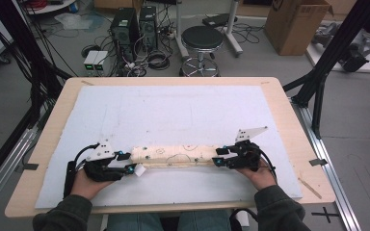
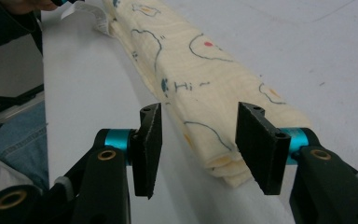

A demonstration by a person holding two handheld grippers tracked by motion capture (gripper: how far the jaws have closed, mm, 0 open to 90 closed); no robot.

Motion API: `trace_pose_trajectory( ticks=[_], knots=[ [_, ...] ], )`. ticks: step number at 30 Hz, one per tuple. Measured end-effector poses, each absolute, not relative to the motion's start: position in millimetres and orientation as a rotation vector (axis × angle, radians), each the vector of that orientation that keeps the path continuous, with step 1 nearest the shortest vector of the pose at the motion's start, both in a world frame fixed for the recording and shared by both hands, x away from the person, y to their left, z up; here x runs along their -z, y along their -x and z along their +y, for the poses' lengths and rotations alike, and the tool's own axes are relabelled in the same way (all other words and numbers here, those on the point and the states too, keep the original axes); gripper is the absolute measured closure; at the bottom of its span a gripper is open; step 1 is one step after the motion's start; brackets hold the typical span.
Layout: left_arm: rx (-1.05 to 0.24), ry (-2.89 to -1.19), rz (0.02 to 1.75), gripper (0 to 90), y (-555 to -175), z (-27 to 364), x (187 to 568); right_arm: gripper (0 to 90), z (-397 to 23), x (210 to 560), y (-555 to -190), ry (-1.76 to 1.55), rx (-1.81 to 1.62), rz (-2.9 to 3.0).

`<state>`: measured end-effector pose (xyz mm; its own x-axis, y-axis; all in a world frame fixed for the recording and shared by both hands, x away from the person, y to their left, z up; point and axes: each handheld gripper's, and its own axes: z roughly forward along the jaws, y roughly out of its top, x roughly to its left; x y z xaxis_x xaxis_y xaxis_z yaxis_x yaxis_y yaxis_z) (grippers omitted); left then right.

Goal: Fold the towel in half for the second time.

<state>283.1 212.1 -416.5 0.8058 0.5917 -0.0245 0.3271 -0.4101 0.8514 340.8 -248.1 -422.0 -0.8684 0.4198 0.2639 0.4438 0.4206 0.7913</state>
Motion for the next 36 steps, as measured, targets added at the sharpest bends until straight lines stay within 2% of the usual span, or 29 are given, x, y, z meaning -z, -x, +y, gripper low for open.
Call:
trace_pose_trajectory(
  ticks=[4, 7, 10, 13, 17, 22, 29, 36],
  knots=[
    [-0.355, -2.000, 0.661, 50.6, -285, 208, 407, 50.5, -245, 410, -341, 0.780, 1.516, -2.630],
    [-0.364, -1.989, 0.646, 53.3, -292, 199, 400, 58.1, -238, 403, -345, 0.785, 1.517, -2.641],
    [-0.369, -2.007, 0.645, 68.4, -302, 185, 398, 71.1, -226, 399, -351, 0.785, 1.510, -2.657],
    [-0.356, -2.025, 0.665, 79.6, -312, 170, 403, 79.5, -213, 400, -357, 0.787, 1.502, -2.637],
    [-0.310, -2.114, 0.650, 86.4, -318, 153, 415, 84.0, -195, 410, -362, 0.753, 1.448, -2.613],
    [-0.282, -2.188, 0.659, 87.4, -317, 152, 425, 84.7, -185, 426, -360, 0.714, 1.312, -2.659],
    [-0.284, -2.237, 0.672, 86.4, -314, 154, 430, 84.6, -197, 439, -355, 0.755, 1.254, -2.677],
    [-0.280, -2.182, 0.701, 83.0, -309, 166, 436, 83.7, -215, 439, -350, 0.782, 1.249, -2.714]
  ],
)
